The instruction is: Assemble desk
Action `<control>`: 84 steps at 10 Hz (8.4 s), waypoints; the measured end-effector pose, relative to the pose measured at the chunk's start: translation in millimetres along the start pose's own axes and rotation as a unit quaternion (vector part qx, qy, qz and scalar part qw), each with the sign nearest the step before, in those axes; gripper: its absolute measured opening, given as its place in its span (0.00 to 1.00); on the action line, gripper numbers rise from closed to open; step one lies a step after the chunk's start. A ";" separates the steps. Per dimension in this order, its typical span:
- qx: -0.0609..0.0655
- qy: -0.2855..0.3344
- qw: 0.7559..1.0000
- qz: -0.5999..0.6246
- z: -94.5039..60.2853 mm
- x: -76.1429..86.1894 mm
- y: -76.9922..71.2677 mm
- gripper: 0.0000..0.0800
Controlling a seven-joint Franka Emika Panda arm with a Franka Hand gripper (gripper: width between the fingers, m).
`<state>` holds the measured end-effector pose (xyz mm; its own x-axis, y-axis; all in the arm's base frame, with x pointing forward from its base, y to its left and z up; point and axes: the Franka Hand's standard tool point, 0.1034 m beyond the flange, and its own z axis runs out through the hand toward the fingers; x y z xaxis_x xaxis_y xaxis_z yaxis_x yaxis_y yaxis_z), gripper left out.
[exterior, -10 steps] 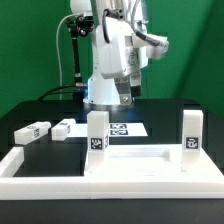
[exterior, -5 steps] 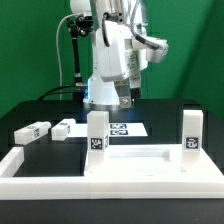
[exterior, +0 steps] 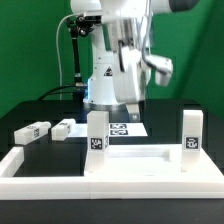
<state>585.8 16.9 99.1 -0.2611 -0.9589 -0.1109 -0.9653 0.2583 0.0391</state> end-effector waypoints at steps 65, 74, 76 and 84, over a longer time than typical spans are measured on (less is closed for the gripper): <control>-0.077 0.186 0.067 -0.977 45.5 56.0 -69.8 0.09; -0.086 0.192 -0.069 -0.975 47.5 -2.2 -94.2 0.09; -0.086 0.193 -0.064 -0.975 46.5 0.6 -95.0 0.09; -0.077 0.199 -0.057 -0.975 50.3 -18.3 -90.0 0.09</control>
Offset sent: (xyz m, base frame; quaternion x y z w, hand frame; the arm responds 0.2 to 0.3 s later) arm 0.0000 0.0000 0.0000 0.0000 0.0000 0.0000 1.0000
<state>677.0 17.2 47.7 0.1763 0.9825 -0.0605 0.9231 -0.1437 0.3568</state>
